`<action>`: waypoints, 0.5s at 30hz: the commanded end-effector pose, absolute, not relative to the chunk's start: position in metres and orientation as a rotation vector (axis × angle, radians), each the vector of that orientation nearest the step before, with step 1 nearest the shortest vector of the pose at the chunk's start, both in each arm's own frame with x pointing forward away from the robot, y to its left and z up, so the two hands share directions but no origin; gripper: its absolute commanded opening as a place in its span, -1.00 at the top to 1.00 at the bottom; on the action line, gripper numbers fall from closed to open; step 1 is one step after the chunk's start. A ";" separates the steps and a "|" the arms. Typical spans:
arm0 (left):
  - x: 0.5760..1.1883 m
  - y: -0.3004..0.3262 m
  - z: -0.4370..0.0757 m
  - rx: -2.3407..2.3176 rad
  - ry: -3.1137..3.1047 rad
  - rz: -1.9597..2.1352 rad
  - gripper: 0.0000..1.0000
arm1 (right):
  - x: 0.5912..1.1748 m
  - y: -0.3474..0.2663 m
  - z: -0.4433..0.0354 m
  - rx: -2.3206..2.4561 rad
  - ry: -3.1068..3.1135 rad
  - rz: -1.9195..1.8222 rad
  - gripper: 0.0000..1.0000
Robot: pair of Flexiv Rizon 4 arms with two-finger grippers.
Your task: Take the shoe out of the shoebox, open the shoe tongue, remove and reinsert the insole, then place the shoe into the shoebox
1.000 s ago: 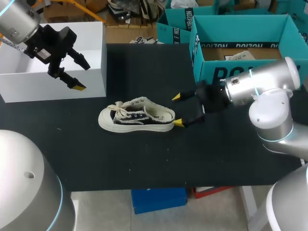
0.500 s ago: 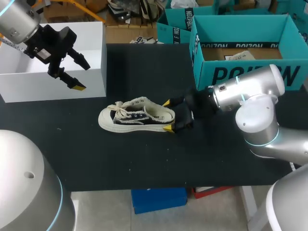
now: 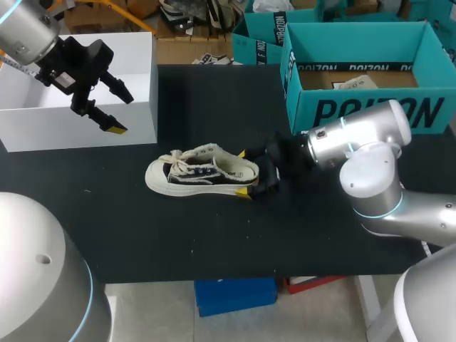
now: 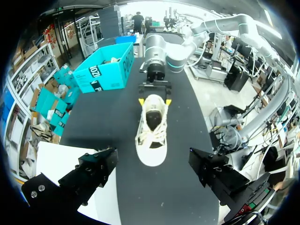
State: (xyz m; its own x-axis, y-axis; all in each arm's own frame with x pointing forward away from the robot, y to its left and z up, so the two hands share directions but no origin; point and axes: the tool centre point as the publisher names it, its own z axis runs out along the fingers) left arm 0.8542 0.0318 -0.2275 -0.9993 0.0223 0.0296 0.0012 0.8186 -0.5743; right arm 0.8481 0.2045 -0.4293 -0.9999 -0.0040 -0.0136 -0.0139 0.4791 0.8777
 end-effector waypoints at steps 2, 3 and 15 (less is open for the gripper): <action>0.854 0.032 -0.228 -0.021 -2.965 0.938 -1.00 | 0.848 0.209 -0.436 -0.010 2.685 1.599 -1.00; 0.854 0.032 -0.228 -0.021 -2.965 0.938 -1.00 | 0.848 0.209 -0.437 -0.011 2.684 1.599 -1.00; 0.854 0.032 -0.228 -0.021 -2.965 0.938 -1.00 | 0.852 0.204 -0.426 -0.028 2.669 1.584 -1.00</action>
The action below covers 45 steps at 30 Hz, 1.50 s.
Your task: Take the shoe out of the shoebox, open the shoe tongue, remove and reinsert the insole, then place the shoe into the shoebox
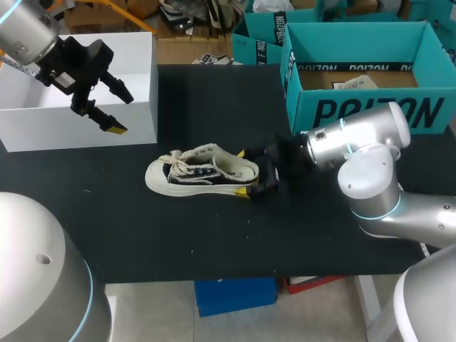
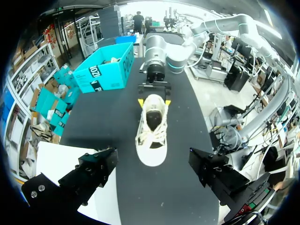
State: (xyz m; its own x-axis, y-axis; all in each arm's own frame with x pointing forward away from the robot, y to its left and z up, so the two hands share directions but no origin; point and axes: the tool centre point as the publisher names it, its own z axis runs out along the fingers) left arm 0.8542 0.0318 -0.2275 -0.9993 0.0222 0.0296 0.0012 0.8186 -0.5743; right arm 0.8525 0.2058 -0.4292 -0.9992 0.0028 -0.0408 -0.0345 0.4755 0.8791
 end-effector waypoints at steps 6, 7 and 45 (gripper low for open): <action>0.854 0.032 -0.228 -0.021 -2.965 0.938 -1.00 | 0.851 0.206 -0.432 -0.018 2.669 1.592 -1.00; 0.854 0.032 -0.228 -0.021 -2.965 0.938 -1.00 | 0.851 0.207 -0.434 -0.015 2.670 1.598 -1.00; 0.829 -0.026 -0.215 0.298 -3.089 0.664 -1.00 | 0.851 0.220 -0.447 -0.031 2.689 1.645 1.00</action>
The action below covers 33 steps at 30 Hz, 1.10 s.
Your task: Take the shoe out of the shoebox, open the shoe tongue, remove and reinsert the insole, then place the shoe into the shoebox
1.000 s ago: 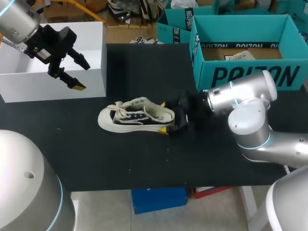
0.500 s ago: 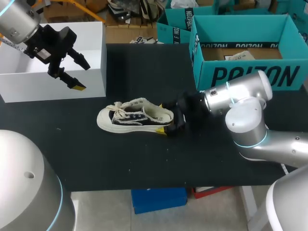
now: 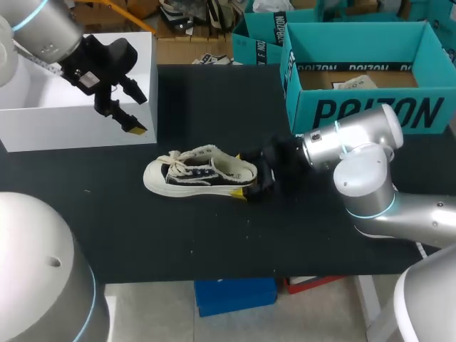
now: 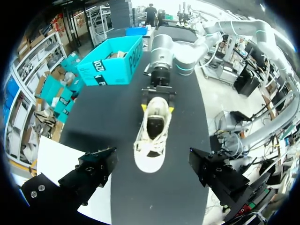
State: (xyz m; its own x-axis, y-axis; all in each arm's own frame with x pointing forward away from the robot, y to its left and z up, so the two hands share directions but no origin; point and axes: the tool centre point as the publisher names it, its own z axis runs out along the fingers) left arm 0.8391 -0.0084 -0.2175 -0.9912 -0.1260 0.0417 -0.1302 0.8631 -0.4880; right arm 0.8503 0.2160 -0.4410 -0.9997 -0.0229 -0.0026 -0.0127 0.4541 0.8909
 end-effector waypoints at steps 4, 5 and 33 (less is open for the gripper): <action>0.826 -0.037 -0.220 0.492 -3.087 0.578 -1.00 | 0.851 0.220 -0.447 0.031 -2.670 -1.634 1.00; 0.826 -0.038 -0.221 0.540 -3.085 0.556 -1.00 | 0.851 0.220 -0.447 0.031 -2.670 -1.634 1.00; 0.821 -0.079 -0.226 1.114 -2.963 0.602 -1.00 | 0.851 0.220 -0.447 0.031 -2.670 -1.634 1.00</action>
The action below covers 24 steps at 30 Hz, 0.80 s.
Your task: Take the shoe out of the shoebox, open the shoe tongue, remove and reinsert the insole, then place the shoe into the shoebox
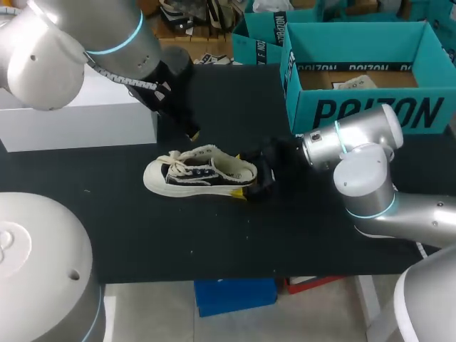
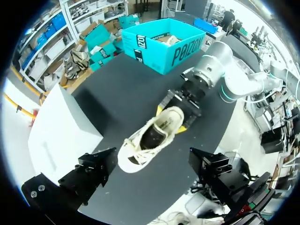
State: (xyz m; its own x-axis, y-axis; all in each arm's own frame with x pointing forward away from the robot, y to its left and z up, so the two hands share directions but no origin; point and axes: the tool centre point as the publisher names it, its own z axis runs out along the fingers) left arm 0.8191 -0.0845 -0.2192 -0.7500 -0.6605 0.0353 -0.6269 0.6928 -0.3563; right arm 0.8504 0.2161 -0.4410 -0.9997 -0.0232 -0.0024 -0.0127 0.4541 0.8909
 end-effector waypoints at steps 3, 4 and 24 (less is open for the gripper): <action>0.821 -0.079 -0.226 -1.058 2.814 -0.572 -1.00 | 0.851 0.220 -0.447 0.031 -2.670 -1.634 1.00; 0.821 -0.079 -0.226 -1.058 2.814 -0.572 -1.00 | 0.851 0.220 -0.447 0.031 -2.670 -1.634 1.00; 0.827 -0.086 -0.238 -1.570 2.712 -0.476 -1.00 | 0.851 0.220 -0.447 0.031 -2.670 -1.634 1.00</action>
State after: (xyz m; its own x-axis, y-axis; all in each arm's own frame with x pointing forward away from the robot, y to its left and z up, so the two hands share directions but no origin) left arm 0.8189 -0.0757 -0.2314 -0.5448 -0.8209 0.1710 -0.8264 0.4910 -0.2755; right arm 0.8504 0.2160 -0.4411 -0.9997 -0.0233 -0.0022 -0.0126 0.4542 0.8908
